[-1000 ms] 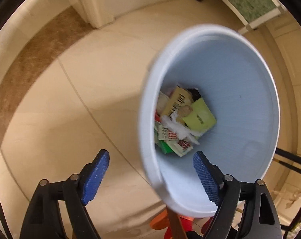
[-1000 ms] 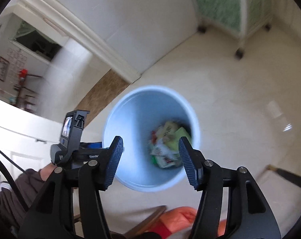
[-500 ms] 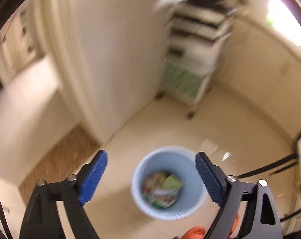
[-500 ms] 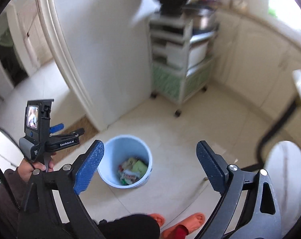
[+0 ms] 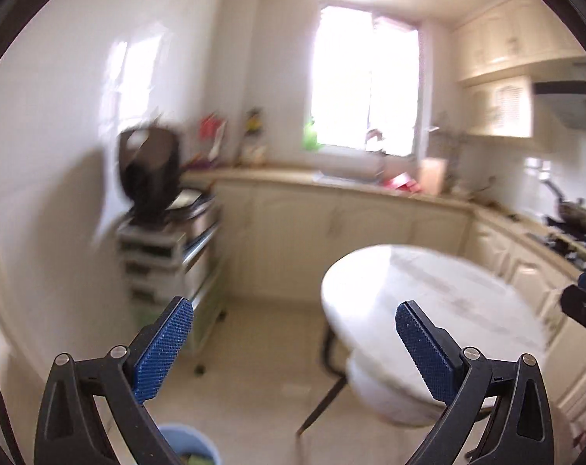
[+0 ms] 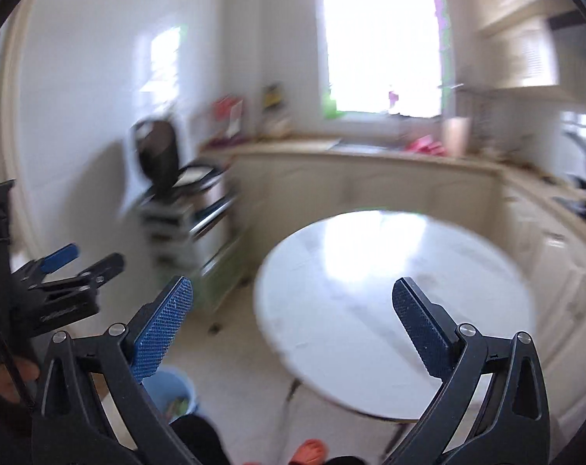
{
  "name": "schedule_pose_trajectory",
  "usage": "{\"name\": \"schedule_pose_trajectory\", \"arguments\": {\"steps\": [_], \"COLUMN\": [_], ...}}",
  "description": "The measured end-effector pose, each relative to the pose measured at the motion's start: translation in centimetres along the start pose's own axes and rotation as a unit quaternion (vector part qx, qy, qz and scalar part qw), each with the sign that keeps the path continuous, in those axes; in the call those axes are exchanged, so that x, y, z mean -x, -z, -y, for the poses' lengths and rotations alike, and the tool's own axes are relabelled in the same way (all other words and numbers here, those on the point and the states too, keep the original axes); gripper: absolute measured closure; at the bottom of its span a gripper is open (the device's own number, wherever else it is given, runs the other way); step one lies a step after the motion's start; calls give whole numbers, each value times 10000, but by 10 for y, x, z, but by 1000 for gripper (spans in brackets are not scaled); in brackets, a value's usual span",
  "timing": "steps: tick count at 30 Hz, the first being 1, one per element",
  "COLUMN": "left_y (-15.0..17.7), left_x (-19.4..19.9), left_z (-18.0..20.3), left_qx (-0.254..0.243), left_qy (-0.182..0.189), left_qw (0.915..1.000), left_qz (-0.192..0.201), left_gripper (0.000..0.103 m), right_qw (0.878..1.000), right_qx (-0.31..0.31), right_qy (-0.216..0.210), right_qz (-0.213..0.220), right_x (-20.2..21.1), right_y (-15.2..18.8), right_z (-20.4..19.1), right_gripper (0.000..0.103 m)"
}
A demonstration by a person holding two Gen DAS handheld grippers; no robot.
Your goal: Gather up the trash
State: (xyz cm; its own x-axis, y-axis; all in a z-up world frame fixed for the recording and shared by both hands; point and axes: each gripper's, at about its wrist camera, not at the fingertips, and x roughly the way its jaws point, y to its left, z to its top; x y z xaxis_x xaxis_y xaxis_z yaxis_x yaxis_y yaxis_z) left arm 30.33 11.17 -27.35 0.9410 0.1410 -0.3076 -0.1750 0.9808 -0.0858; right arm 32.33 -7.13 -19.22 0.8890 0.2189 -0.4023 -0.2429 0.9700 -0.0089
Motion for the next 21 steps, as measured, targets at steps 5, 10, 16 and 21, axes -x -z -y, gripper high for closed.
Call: {"name": "schedule_pose_trajectory", "arguments": {"steps": [5, 10, 16, 21], "left_y": [-27, -26, 11, 44], "left_x": [53, 124, 202, 220], "left_z": [30, 40, 9, 10], "left_qx": [-334, -624, -740, -748], "left_qy": [420, 675, 620, 665], "left_qw": [9980, 9932, 9887, 9861], "left_qz": [333, 713, 1150, 1329], "left_gripper": [1, 1, 1, 1], "right_qw": [9976, 9937, 9890, 9859], "right_qx": [-219, -179, -251, -109], "right_qy": [436, 784, 882, 963], "right_qz": [486, 775, 1164, 1364], "right_x": [53, 97, 141, 162], "right_y": [-22, -40, -54, -58], "right_z": [29, 34, 31, 17], "right_gripper": [0, 0, 0, 0]}}
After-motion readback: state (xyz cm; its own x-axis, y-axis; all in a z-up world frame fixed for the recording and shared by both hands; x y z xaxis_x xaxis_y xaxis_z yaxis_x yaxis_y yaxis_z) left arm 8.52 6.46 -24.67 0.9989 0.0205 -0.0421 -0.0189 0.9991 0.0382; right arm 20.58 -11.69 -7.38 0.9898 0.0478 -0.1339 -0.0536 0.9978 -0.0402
